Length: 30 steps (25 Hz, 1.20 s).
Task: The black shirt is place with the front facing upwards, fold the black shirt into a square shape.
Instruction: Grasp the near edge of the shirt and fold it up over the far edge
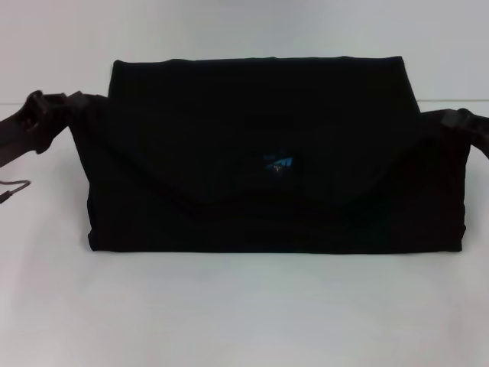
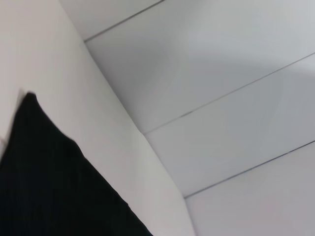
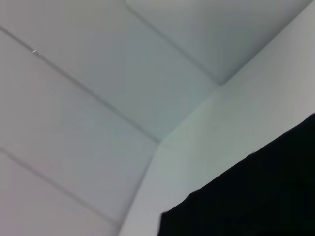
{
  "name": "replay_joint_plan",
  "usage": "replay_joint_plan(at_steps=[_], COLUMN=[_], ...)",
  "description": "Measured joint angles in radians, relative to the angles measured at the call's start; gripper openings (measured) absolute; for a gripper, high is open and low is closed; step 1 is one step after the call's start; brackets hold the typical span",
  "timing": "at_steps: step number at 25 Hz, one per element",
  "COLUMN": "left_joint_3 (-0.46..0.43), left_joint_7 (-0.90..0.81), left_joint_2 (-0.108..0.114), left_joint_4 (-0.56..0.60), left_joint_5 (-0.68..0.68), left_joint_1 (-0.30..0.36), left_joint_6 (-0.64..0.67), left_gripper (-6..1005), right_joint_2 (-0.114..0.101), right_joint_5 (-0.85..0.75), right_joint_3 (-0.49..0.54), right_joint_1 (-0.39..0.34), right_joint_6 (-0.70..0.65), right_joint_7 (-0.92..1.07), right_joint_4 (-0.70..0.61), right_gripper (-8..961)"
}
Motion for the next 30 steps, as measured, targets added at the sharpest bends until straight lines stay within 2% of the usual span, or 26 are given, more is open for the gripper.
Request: replay_joint_plan(at_steps=[5,11,16,20,24,30], left_joint_3=[0.001,0.016,0.017,0.026,0.074,0.085], left_joint_7=[0.078,0.135,0.2,0.246,0.257,0.303], left_joint_2=[-0.022,-0.033,-0.047,-0.068,-0.094,-0.116], left_joint_4=[-0.004,-0.01,-0.039,-0.056,-0.062,-0.052], left_joint_5=[-0.007,-0.008,-0.008,-0.007,-0.008,-0.009], left_joint_1=[-0.041,-0.084,-0.1,-0.107,-0.121,-0.129], left_joint_6=[-0.118,-0.229,-0.299,-0.372,-0.453,-0.477], left_gripper=[37,39,40,41,42,43], right_joint_2=[0.041,0.065,0.069,0.069,0.072,0.074], right_joint_5=[0.023,0.025,0.027,0.027,0.032,0.063], right_joint_3=[-0.006,-0.007,-0.007,-0.007,-0.006,-0.007], right_joint_1=[0.049,0.111,0.131,0.131,0.129,0.131], right_joint_6=[0.15,0.278,0.364,0.412,0.441,0.497], right_joint_7=[-0.09,-0.165,-0.211,-0.22,-0.242,-0.265], right_joint_4=[0.013,0.033,0.071,0.089,0.097,0.124], right_gripper=[52,51,52,63,85,119])
